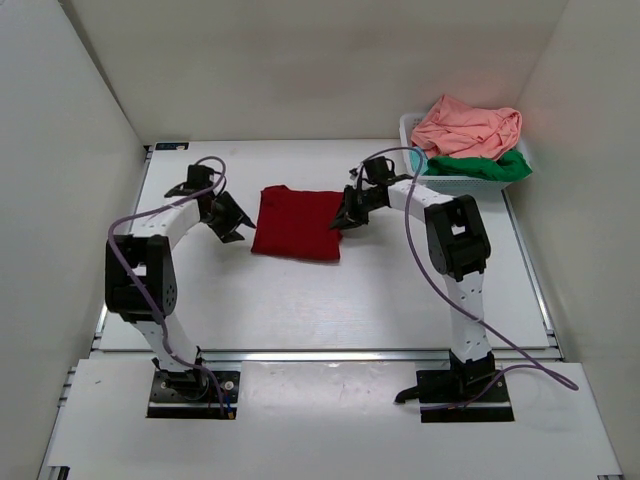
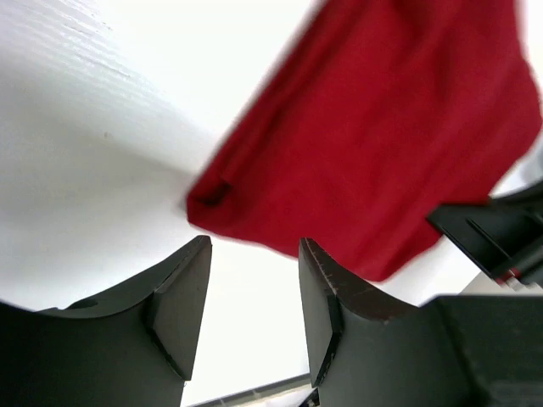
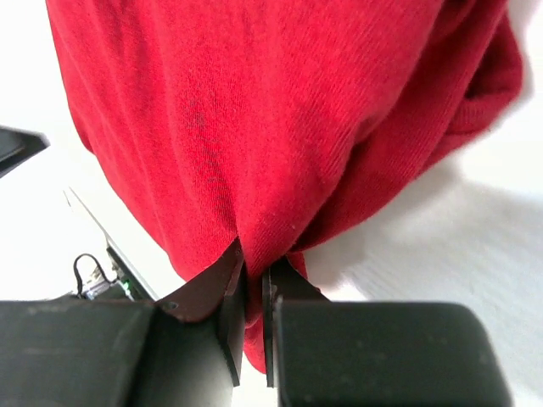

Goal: Fold and stack the t-shirts
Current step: Put the neatly folded tshirt into the corner of the board with the left arm

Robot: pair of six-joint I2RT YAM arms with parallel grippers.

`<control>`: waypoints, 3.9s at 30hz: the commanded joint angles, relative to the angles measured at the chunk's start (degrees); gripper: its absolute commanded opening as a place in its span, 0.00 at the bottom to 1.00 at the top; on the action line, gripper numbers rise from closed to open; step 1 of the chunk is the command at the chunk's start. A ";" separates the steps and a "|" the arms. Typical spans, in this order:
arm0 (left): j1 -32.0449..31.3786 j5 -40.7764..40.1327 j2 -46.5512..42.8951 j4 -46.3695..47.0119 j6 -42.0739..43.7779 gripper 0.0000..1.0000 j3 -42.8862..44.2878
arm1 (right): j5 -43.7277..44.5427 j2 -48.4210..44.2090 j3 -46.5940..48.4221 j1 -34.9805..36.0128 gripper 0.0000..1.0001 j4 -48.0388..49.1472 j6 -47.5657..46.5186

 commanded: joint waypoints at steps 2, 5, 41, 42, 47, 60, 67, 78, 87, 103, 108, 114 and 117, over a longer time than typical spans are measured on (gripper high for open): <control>0.70 -3.48 -8.52 -5.76 0.61 0.56 7.13 | 3.85 2.68 9.23 3.12 0.00 1.12 1.11; -0.09 -5.84 -12.29 -9.01 0.53 0.56 10.29 | 6.32 6.46 16.00 5.58 0.00 3.57 4.45; 4.92 -6.65 24.43 -6.64 26.88 0.59 35.70 | 7.65 20.97 36.23 7.87 0.00 1.20 7.79; 4.57 -7.34 25.04 -8.82 27.50 0.59 37.18 | 8.08 20.97 35.88 7.87 0.00 1.21 7.88; 3.34 -12.53 29.52 -15.96 29.79 0.50 43.51 | 8.61 20.62 37.02 7.69 0.34 -0.19 7.19; 6.23 -18.33 36.47 -23.17 23.91 0.00 53.97 | 21.43 1.21 26.25 4.45 1.00 -13.55 -0.02; 10.02 -19.65 43.58 -27.65 21.98 0.00 68.20 | 23.99 -19.43 2.34 5.50 0.99 -13.56 -1.52; 17.75 -22.37 48.16 -24.14 10.20 0.00 74.46 | 25.22 -30.27 -5.43 6.91 1.00 -18.57 0.41; 23.02 -18.43 50.62 -13.95 -0.08 0.00 75.43 | 26.01 -27.90 2.30 7.17 0.99 -23.48 0.41; 19.60 -10.24 39.83 -5.42 0.96 0.54 70.28 | 23.47 -24.12 8.54 7.61 0.99 -22.17 0.32; 18.19 -15.69 28.15 -2.87 3.42 0.56 57.07 | 22.77 -24.82 9.61 6.55 0.99 -21.91 0.06; 12.76 -16.31 21.89 -3.48 16.40 0.56 48.54 | 20.92 -27.72 5.47 5.68 1.00 -17.96 1.29; 9.06 -16.13 19.61 -3.39 23.44 0.56 42.14 | 20.39 -28.16 5.12 5.59 0.99 -16.73 1.29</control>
